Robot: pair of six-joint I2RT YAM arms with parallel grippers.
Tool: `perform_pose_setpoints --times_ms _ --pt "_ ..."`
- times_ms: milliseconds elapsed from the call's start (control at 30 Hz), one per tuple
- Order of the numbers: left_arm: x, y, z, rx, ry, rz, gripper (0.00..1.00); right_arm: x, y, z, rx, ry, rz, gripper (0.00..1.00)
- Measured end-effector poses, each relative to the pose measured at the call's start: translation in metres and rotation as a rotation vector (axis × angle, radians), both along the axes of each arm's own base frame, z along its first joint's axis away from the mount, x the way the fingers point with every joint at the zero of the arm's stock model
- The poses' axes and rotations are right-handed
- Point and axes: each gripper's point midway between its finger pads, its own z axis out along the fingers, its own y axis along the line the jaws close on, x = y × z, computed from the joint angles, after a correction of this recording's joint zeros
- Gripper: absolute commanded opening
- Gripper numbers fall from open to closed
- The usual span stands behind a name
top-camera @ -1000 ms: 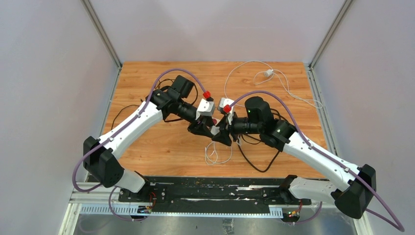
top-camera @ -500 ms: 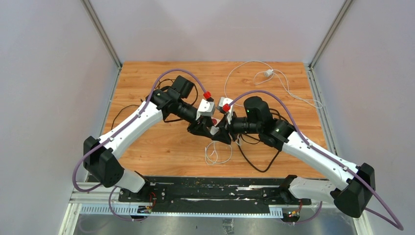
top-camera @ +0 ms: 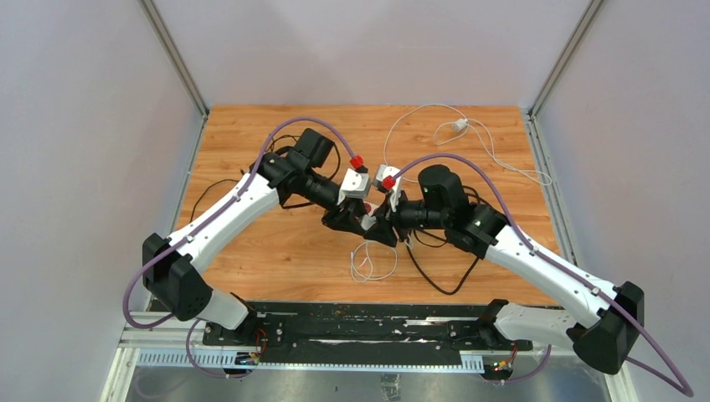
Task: Insert the plug
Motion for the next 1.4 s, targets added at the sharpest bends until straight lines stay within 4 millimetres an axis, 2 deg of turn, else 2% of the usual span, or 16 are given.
perform_pose_setpoints --times_ms 367,467,533,600,633,667,933,1167,1233,1300,1367,1400 --pt "-0.014 -0.003 0.016 -0.072 -0.019 -0.059 0.27 -0.018 -0.007 0.018 0.035 -0.096 0.102 0.0" --pt "-0.015 -0.003 0.018 -0.082 -0.028 -0.062 0.35 -0.017 -0.005 0.019 0.045 -0.1 0.1 0.0" --pt "-0.015 -0.002 0.018 -0.08 -0.029 -0.06 0.44 -0.016 -0.005 0.019 0.048 -0.097 0.092 0.0" --pt "-0.013 -0.002 0.018 -0.078 -0.033 -0.056 0.61 -0.015 -0.005 0.019 0.049 -0.092 0.084 0.0" --pt "-0.012 -0.002 0.017 -0.075 -0.036 -0.053 0.92 -0.015 -0.005 0.019 0.05 -0.089 0.079 0.0" --pt "-0.011 -0.001 0.015 -0.062 -0.04 -0.044 0.99 -0.015 -0.006 0.019 0.05 -0.083 0.072 0.0" --pt "0.006 0.002 0.002 0.002 -0.07 0.015 1.0 -0.02 -0.009 0.023 0.072 -0.074 0.063 0.0" --pt "0.029 0.006 0.008 0.076 -0.116 0.12 1.0 -0.011 -0.013 0.022 0.061 -0.087 0.012 0.0" --pt "0.043 0.008 0.009 0.105 -0.141 0.206 1.0 -0.002 -0.018 0.021 0.052 -0.085 -0.036 0.0" --pt "0.067 0.015 0.009 0.124 -0.208 0.354 1.0 0.006 -0.026 0.016 0.035 -0.061 -0.087 0.0" --pt "0.085 0.031 0.006 0.128 -0.272 0.523 1.0 0.013 -0.035 0.01 0.017 -0.034 -0.129 0.0" --pt "0.088 0.041 0.005 0.129 -0.284 0.592 1.0 0.016 -0.039 0.006 0.007 -0.021 -0.15 0.0"
